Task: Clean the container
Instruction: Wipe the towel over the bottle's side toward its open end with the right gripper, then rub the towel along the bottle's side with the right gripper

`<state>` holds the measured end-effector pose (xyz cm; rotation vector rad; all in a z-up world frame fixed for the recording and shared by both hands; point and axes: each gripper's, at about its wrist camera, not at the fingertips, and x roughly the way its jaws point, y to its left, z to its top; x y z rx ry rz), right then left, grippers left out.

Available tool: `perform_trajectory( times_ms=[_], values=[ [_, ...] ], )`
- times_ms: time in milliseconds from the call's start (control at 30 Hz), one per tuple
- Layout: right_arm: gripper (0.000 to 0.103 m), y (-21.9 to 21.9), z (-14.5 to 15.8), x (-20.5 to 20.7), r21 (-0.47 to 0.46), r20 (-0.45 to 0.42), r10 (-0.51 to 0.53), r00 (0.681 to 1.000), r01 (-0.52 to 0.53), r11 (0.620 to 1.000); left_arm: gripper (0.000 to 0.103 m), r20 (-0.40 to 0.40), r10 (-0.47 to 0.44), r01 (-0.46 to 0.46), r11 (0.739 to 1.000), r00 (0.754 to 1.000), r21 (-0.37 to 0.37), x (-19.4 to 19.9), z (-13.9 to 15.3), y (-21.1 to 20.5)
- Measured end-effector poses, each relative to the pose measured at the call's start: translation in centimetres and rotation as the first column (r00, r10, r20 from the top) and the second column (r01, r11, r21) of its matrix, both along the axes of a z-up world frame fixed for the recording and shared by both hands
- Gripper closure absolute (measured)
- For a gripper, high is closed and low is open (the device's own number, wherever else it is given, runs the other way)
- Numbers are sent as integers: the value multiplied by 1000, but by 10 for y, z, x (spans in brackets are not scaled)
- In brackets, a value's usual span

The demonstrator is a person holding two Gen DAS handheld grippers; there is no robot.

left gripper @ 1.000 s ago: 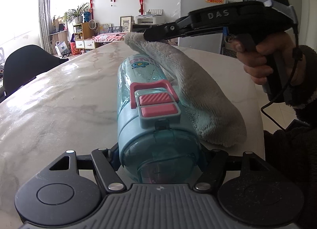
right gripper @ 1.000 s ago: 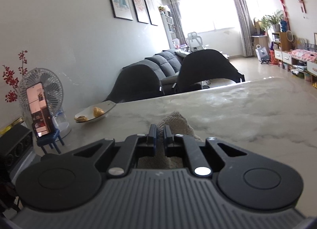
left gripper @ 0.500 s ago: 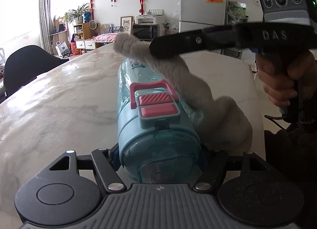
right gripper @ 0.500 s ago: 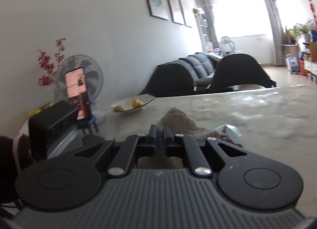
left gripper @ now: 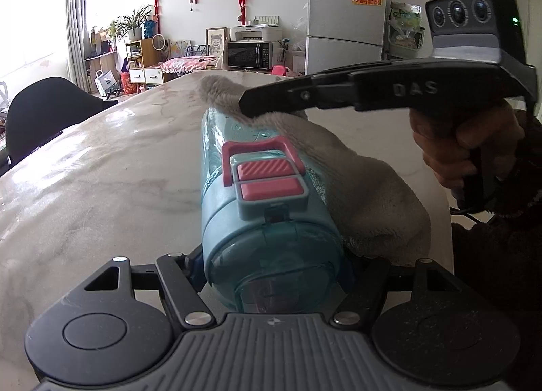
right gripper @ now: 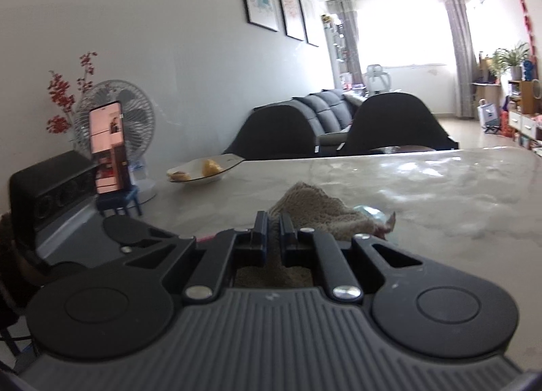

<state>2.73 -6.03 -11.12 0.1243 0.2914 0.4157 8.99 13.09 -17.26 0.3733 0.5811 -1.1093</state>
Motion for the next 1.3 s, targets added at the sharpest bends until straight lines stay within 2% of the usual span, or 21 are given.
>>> perform_trajectory(
  times_ms=[233,433,567,700,967,1067,1300],
  values=[
    [96,-17,-5,3,-11,-7,-112,994,112,994,31,-3,0,0,1000,1000,-1,1,-1,0],
    [96,-26,-8,3,2,-24,-160,987,160,987,31,-4,-1,0,1000,1000,-2,-4,-2,1],
    [96,-27,-4,-2,30,-23,-139,990,140,990,31,-2,-1,1,1000,1000,-2,-5,-3,1],
    [96,-20,2,-7,56,-18,-65,998,66,996,31,-2,-1,1,1000,1000,-2,-4,-2,2],
    [96,15,2,-8,16,-17,93,995,-93,996,31,-1,-1,1,1000,1000,-1,-4,-3,0],
    [95,14,-2,-3,27,-10,92,996,-92,995,31,-7,-3,3,1000,1000,-4,-4,-4,1],
    [96,-11,-4,3,64,-18,9,1000,-8,998,31,-13,-4,4,1000,1000,-8,-3,-4,1]
  ],
)
